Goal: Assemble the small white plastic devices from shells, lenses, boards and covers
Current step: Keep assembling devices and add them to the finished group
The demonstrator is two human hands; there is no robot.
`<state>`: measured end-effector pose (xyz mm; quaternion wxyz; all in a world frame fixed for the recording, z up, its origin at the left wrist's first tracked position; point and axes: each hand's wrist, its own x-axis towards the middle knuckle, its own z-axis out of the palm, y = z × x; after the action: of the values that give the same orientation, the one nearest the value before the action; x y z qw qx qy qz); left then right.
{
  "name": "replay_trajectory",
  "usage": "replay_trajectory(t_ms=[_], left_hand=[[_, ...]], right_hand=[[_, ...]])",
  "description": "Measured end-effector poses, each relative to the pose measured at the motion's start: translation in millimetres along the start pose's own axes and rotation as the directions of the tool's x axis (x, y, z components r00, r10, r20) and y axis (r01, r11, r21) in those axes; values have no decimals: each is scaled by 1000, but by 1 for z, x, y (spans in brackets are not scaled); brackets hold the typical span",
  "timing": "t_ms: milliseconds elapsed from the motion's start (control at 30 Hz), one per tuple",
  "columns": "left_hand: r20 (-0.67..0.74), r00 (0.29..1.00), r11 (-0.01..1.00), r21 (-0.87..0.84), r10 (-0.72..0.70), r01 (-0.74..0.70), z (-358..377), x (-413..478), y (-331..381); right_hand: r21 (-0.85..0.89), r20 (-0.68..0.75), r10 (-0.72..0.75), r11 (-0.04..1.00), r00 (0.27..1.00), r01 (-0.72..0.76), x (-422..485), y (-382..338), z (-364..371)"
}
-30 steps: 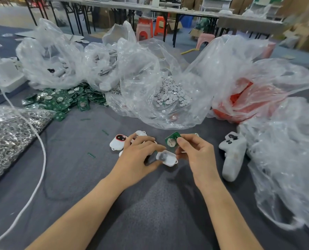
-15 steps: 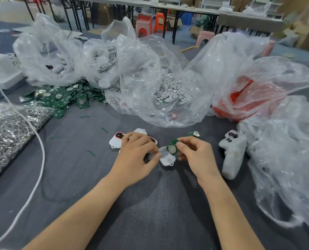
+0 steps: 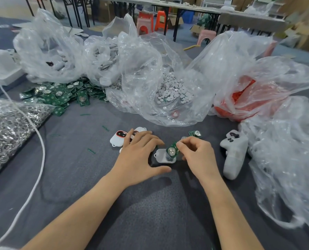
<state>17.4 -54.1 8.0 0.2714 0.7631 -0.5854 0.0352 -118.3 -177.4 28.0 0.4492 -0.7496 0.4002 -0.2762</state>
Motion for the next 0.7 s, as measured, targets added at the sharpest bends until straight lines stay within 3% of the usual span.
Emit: replay_trajectory(t_ms=[700], left_hand=[[-8,1000,1000,21,-2,2,1,-4,-6]], right_hand=[[-53,40,-10,999,999,12,-2,2,7]])
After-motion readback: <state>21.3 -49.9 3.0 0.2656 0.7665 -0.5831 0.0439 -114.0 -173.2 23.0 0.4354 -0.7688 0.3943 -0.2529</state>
